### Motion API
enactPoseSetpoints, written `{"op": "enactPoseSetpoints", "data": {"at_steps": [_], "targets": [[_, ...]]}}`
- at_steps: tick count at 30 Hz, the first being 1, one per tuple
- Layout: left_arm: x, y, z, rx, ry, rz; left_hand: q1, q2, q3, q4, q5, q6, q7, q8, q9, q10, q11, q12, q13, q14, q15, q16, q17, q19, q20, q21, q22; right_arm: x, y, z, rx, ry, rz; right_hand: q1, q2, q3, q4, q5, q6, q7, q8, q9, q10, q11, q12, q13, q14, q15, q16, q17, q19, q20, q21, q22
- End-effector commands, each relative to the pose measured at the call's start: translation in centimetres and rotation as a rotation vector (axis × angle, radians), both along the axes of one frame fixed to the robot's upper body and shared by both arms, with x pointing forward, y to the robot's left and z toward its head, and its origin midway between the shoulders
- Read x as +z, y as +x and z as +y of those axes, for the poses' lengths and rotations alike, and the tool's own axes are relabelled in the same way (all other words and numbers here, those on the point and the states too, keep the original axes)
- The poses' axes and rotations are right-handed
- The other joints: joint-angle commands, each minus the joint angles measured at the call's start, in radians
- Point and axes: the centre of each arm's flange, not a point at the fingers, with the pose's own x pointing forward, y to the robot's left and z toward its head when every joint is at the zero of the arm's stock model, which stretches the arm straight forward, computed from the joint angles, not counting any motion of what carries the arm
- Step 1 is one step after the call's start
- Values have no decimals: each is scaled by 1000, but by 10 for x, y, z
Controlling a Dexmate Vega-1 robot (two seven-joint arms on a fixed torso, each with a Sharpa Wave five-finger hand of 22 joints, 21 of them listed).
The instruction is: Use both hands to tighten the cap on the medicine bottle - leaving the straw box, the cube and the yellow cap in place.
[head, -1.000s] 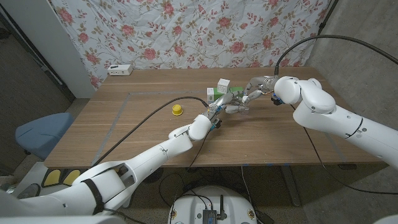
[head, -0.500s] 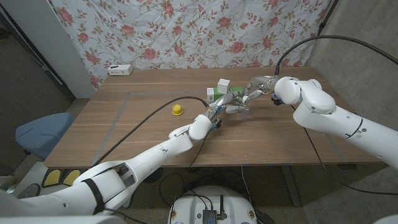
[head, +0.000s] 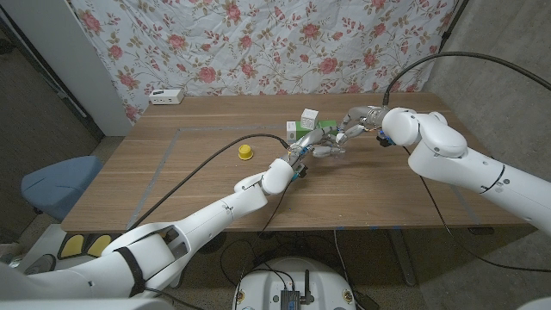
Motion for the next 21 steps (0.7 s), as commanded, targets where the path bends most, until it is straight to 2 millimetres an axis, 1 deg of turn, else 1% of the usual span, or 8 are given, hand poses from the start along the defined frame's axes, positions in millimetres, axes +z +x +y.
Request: {"op": "enactPoseSetpoints", "data": {"at_steps": [1,3,8,18,21], "targets": [[0,-1,-1,1,-1,-6,-2,11,9,1,4,7,-7,4,4,20,-9,6,1,10,-59,1,4,-7,-2,-2,2,-3,2,-5,22,49,5,-4,0,0,5,-7,8,19,9,3,9,1,1,5,10,-1,9,2,12,0,6,5],[0,-1,-1,2,-1,-7,-3,11,10,1,4,9,-8,4,4,23,-8,7,1,11,-58,1,4,-6,-2,-1,2,-3,3,-5,23,55,0,-6,0,-1,6,-8,12,21,11,4,13,3,2,5,12,0,10,2,14,-2,6,6],[0,-2,-1,3,-4,-7,-4,11,11,1,4,9,-9,4,5,21,-9,6,2,13,-59,1,4,-7,-2,-1,2,-4,3,-6,14,71,-15,-7,1,0,6,-13,40,23,25,5,32,4,5,5,26,-1,13,2,27,-3,8,6],[-1,-3,-1,1,-3,-6,-6,10,14,0,4,11,-14,4,5,21,-10,6,2,10,-58,0,4,-8,-2,-1,2,-7,2,-7,-8,83,-27,-9,5,-1,7,-18,61,24,35,5,55,5,10,5,40,-4,17,3,41,-3,10,6],[-2,-3,-1,0,-3,-5,-7,10,14,0,4,11,-15,4,5,22,-10,6,2,13,-57,1,4,-8,-2,-1,2,-8,2,-7,-17,86,-33,-12,4,-2,8,-21,77,23,41,4,65,4,11,5,50,-8,19,4,47,-2,10,6]]}}
